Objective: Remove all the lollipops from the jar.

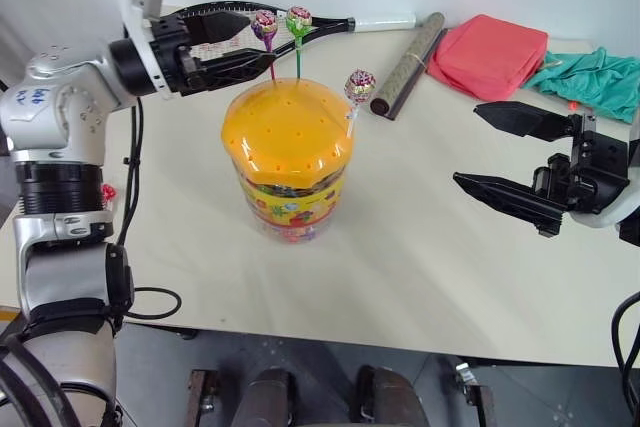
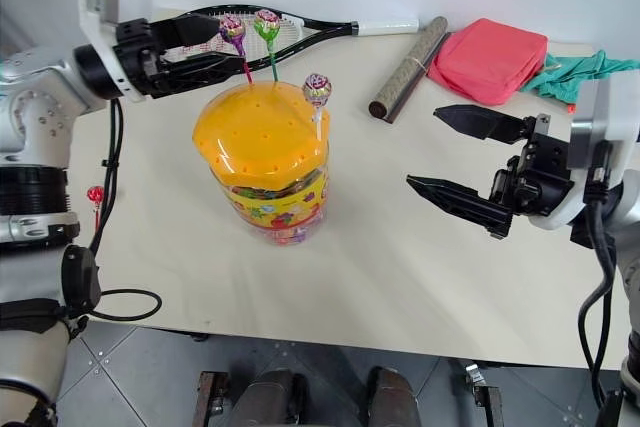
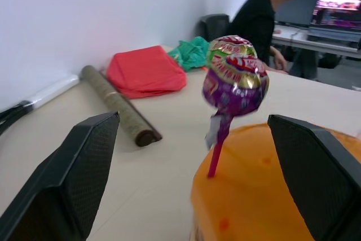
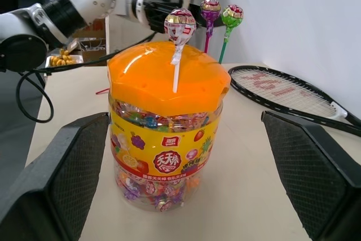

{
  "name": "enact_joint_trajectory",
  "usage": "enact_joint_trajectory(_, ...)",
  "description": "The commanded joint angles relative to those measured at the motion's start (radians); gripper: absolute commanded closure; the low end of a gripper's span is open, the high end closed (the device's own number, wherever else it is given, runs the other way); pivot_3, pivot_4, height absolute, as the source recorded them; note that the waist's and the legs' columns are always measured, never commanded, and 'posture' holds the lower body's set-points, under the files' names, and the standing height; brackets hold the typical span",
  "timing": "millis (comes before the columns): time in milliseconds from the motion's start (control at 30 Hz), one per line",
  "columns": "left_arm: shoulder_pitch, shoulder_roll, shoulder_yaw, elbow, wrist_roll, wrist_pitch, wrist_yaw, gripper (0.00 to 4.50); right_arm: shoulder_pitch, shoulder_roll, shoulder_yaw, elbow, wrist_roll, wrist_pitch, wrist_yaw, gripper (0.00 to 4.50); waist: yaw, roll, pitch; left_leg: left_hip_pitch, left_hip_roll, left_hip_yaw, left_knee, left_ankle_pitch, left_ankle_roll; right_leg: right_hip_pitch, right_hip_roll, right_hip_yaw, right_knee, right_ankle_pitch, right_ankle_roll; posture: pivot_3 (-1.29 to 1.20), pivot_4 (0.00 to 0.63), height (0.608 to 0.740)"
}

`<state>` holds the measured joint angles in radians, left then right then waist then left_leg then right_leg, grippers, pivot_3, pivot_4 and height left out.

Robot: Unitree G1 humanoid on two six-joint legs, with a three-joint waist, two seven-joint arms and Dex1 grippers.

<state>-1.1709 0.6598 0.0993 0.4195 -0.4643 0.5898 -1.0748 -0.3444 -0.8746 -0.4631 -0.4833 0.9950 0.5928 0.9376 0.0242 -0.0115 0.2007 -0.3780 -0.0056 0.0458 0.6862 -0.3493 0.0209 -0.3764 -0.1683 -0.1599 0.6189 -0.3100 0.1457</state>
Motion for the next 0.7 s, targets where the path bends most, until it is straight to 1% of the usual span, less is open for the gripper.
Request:
enact_joint_trajectory(33,-0.06,-0.017,-0.018,0.061,0.026,-0.047,-0.029,0.04,0.008,-0.022,-0.048,-0.045,0.029,0.0,-0.024,0.0,0.0,0.0,0.0,0.0,0.0,0.0,0.0,0.0,0.0,0.0,0.0,0.0,0.0,0.0,0.0,0.0,0.15,0.74)
enact_joint_trajectory(100,-0.079,-0.026,-0.028,0.103,0.043,-0.077,-0.041,0.04,0.013,-0.024,-0.052,-0.051,0.035,0.0,-0.034,0.0,0.0,0.0,0.0,0.0,0.0,0.0,0.0,0.0,0.0,0.0,0.0,0.0,0.0,0.0,0.0,0.0,0.15,0.74)
enact_joint_trajectory(200,-0.103,-0.031,-0.035,0.161,0.064,-0.119,-0.061,0.62,0.026,-0.027,-0.062,-0.065,0.044,0.002,-0.052,0.0,-0.001,0.0,0.0,0.0,0.0,0.0,0.0,0.0,0.0,0.0,0.0,0.0,0.0,0.0,0.0,0.0,0.15,0.74)
enact_joint_trajectory(333,-0.132,-0.026,-0.024,0.211,0.07,-0.143,-0.086,1.9,0.041,-0.031,-0.072,-0.077,0.05,0.0,-0.07,0.0,-0.001,0.0,0.0,0.0,0.0,0.0,0.0,0.0,0.0,0.0,0.0,-0.001,0.0,0.0,0.0,0.0,0.15,0.74)
enact_joint_trajectory(600,-0.148,-0.023,-0.011,0.232,0.069,-0.166,-0.121,4.46,0.041,-0.035,-0.064,-0.077,0.053,-0.009,-0.084,0.0,-0.001,0.0,0.0,0.0,0.0,0.0,0.0,0.0,0.0,0.0,0.0,0.0,0.0,0.0,0.0,0.0,0.15,0.74)
enact_joint_trajectory(700,-0.168,-0.027,0.006,0.23,0.058,-0.168,-0.112,4.49,0.032,-0.034,-0.056,-0.072,0.05,-0.012,-0.084,0.0,-0.001,0.0,0.0,0.0,0.0,0.0,0.0,0.0,0.0,0.0,0.0,0.0,0.0,0.0,0.0,0.0,0.15,0.74)
